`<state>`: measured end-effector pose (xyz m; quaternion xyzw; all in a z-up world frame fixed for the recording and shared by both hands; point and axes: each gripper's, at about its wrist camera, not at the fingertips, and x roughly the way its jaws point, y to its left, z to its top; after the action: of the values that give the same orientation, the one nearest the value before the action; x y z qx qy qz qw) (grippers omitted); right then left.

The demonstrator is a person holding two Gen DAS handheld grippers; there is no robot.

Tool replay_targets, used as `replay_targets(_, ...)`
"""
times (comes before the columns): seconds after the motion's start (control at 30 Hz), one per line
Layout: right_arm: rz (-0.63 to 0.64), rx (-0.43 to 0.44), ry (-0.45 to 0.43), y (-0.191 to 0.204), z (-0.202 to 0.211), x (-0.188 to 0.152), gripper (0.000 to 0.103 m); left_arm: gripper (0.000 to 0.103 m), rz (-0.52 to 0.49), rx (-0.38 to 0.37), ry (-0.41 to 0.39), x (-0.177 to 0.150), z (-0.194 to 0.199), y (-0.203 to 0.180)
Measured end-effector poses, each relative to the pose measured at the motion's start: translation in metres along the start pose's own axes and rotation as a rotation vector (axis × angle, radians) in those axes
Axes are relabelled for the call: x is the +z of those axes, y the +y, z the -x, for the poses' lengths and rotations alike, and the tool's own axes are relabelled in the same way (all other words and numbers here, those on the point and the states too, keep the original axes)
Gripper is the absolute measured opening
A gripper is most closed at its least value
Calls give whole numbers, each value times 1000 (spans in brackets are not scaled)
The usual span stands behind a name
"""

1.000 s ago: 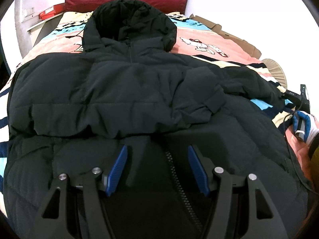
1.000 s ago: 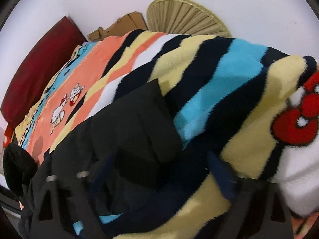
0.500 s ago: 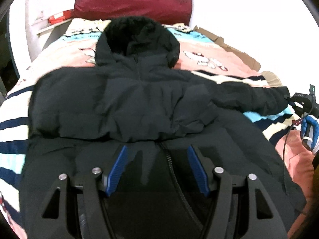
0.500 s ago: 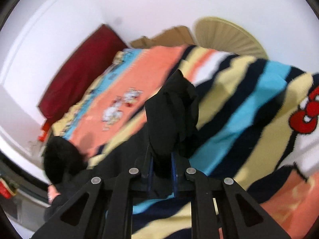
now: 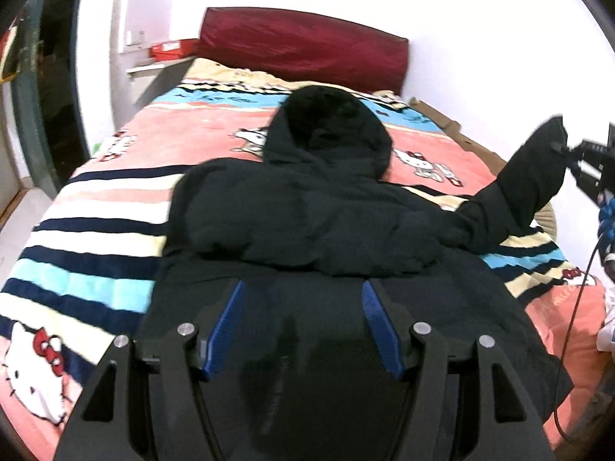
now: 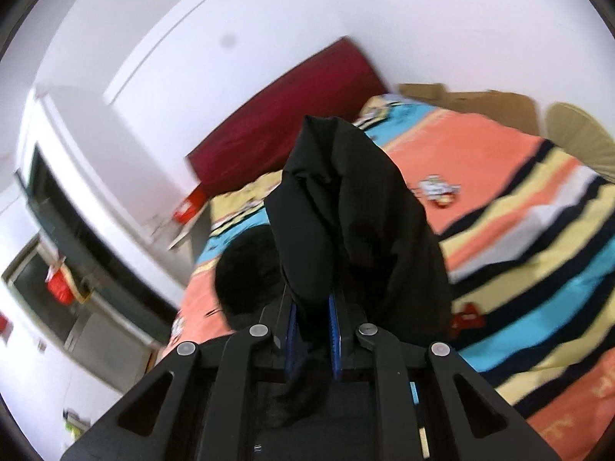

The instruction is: Fold large clothes

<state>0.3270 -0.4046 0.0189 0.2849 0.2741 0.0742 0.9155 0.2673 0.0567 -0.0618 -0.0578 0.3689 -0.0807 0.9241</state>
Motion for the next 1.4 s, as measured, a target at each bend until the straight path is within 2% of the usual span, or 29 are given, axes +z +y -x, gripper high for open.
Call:
replay_targets(0.17,86,74,72,76,-32,-20,15,61,46,34,-25,-4,16,31)
replay_targets(0.3,165,107,148,130,-68,-51,14,61,87,53,-43,-8,24,60)
replay_targets(0.4,248,80,206,166,-99,-87,14,61,104,74,-47,-13,27,79)
replay_targets(0.57,307,58,299,192,-139,-146,14,61,141,100,-31,-24,22,111)
replay_targets(0.73,346,19,376,205,-179,-194,14,61,186,110,-12,-35,13,135)
replay_targets(0.9,366,-35,419,201,-210,-217,14,61,203,112,5,-41,1,141)
replay_targets(1.2,373,-56,453,200,-226,-233,15,61,203,122,20,-40,-11,135)
replay_targets(1.4,438,-86,441,208,-232,-244,15,61,203,134,30,-39,-16,132)
